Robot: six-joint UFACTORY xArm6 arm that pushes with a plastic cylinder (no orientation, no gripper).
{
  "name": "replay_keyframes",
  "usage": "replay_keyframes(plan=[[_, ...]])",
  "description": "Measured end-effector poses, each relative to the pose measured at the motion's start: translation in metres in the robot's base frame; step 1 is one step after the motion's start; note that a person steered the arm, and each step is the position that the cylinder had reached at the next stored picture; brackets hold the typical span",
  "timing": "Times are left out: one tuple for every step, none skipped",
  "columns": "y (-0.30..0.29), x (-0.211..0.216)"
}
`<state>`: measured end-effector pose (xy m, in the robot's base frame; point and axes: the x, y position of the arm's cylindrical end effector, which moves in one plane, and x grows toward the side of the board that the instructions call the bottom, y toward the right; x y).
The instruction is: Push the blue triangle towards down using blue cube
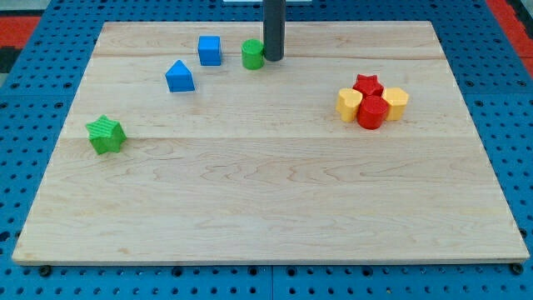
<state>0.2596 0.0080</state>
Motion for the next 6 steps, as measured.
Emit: replay_keyframes(plan=[[-0.04,-0.009],[-0.076,-0.02],[-0.101,-0.02],[-0.114,0.0],[-0.131,0.028],[-0.136,0.054]])
